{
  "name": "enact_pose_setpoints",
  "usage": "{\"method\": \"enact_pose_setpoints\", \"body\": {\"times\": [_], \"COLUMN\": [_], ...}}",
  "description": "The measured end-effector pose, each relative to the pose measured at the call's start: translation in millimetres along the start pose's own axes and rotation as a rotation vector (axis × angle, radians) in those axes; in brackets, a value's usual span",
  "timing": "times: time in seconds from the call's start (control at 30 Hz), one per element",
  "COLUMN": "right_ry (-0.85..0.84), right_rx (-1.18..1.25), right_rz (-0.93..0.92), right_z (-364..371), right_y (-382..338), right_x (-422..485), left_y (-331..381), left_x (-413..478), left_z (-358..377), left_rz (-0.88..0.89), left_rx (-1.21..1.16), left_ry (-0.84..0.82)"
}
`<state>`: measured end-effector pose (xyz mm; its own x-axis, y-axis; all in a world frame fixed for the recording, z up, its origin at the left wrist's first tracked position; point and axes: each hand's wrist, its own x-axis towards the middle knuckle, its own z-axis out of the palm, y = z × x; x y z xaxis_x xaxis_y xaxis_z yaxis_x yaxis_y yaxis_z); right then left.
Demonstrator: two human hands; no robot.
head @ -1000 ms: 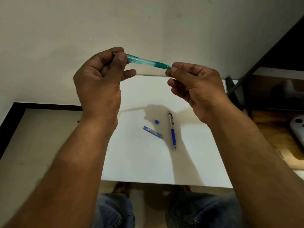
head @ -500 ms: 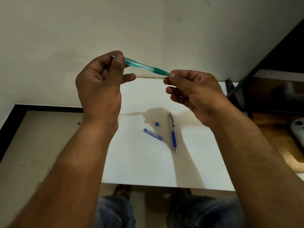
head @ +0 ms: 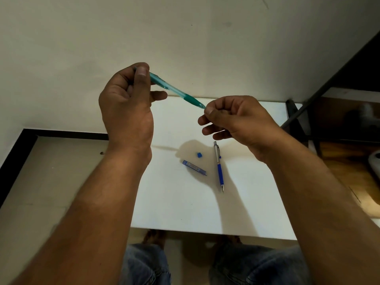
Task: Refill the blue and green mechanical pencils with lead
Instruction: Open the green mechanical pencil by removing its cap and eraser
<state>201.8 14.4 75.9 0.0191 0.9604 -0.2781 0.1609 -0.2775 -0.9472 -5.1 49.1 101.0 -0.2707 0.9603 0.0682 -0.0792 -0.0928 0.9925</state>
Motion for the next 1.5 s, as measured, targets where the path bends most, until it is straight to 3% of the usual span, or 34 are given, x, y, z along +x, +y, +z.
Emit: {"method": "enact_pose_setpoints", "body": {"times": [0.4,0.8,1.07,1.23,1.5], "right_ry": [-0.051,-0.001,0.002,0.0,-0.009], "right_rx": [-0.093,-0.025,-0.018,-0.023,-0.062], "right_rz": [0.054,0.08,0.069,0.065,0.057], "right_z": [5,-1,2,4,7], "right_y": [0,3,1,0,-4], "right_x": [-1,1,2,1,-1], "left_y": [3,2,1,2,3], "left_x": [1,16,16,14,11], "left_z": [-2,-21,-20,-18,-16], "left_rz": [-0.072,-0.176,-0.225,-0.304,-0.448], "left_rx": [-0.078,-0.132,-0.151,-0.344,-0.295], "left_ry": [0.02,0.24,0.214,0.181,0.112]}}
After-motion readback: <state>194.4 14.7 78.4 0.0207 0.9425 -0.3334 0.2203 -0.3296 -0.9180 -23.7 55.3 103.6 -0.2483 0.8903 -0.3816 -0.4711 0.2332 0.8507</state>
